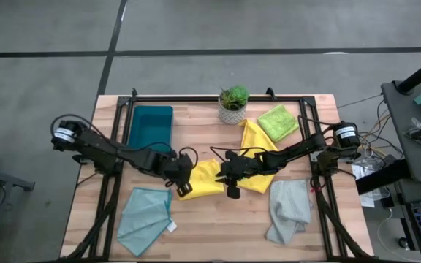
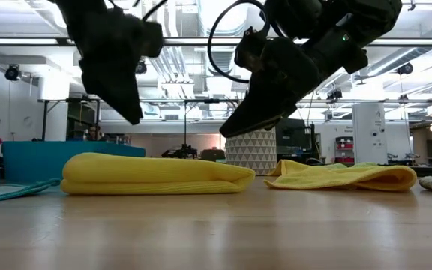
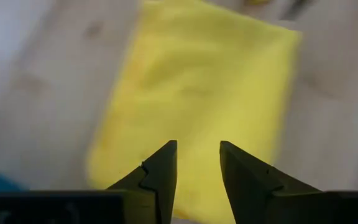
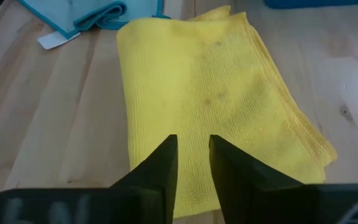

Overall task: Fold microfiber towels
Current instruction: Fold the left yellow towel

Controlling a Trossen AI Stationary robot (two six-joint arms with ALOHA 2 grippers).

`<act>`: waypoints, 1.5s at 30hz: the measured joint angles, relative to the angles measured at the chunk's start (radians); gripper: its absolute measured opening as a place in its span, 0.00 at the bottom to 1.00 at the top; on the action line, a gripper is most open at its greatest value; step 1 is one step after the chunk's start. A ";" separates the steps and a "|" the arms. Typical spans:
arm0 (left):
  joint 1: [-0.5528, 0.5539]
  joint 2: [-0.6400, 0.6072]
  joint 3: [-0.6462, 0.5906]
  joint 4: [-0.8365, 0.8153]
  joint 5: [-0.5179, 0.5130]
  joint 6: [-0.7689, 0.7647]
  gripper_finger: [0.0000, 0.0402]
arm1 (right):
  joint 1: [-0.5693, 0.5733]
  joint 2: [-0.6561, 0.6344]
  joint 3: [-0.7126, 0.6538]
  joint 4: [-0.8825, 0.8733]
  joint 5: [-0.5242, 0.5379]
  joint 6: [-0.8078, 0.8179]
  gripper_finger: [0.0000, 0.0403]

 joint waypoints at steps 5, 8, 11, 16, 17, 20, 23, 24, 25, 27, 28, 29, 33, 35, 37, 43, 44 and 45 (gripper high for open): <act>-0.079 0.000 -0.011 0.105 0.071 -0.009 0.27 | 0.000 0.000 -0.006 0.000 0.000 -0.008 0.20; -0.132 0.000 -0.011 0.130 0.088 -0.056 0.27 | 0.003 0.000 -0.006 0.001 0.000 -0.010 0.18; -0.177 0.000 -0.011 0.145 0.089 -0.111 0.27 | 0.010 0.000 -0.006 0.001 0.000 -0.020 0.17; -0.211 0.000 -0.011 0.161 0.088 -0.140 0.27 | 0.014 0.000 -0.006 0.008 0.000 -0.016 0.16; -0.214 0.000 -0.011 0.160 0.088 -0.140 0.27 | 0.014 0.000 -0.006 0.008 0.000 0.003 0.16; -0.228 0.000 -0.027 0.161 0.086 -0.123 0.27 | 0.016 0.000 -0.008 0.008 -0.005 0.041 0.16; -0.257 0.000 -0.057 0.143 0.083 -0.087 0.27 | 0.032 0.000 -0.015 0.007 -0.026 0.041 0.17; -0.263 0.000 -0.065 0.143 0.077 -0.085 0.27 | 0.040 0.000 -0.017 0.007 -0.028 0.035 0.18; -0.266 0.000 -0.074 0.144 0.064 -0.084 0.27 | 0.047 0.001 -0.019 0.008 -0.029 0.027 0.19; -0.264 0.000 -0.087 0.145 0.025 -0.085 0.27 | 0.060 0.009 -0.019 0.028 -0.032 0.018 0.20; -0.263 0.000 -0.094 0.149 0.005 -0.085 0.27 | 0.064 0.019 -0.019 0.045 -0.030 0.009 0.21; -0.263 0.000 -0.102 0.153 -0.013 -0.086 0.27 | 0.069 0.031 -0.019 0.070 -0.028 0.003 0.21; -0.264 0.000 -0.129 0.170 -0.083 -0.086 0.27 | 0.072 0.094 -0.019 0.178 -0.020 -0.002 0.20; -0.264 0.003 -0.144 0.202 -0.121 -0.085 0.27 | 0.072 0.121 -0.019 0.218 0.012 0.001 0.18; -0.263 0.011 -0.161 0.237 -0.158 -0.085 0.27 | 0.071 0.140 -0.019 0.235 0.040 -0.001 0.14; -0.253 0.076 -0.224 0.368 -0.173 -0.086 0.25 | 0.068 0.156 -0.019 0.233 0.050 -0.007 0.04; -0.252 0.085 -0.227 0.375 -0.173 -0.085 0.24 | 0.068 0.156 -0.019 0.232 0.050 -0.010 0.03; -0.251 0.091 -0.230 0.376 -0.173 -0.086 0.23 | 0.068 0.156 -0.019 0.231 0.049 -0.017 0.03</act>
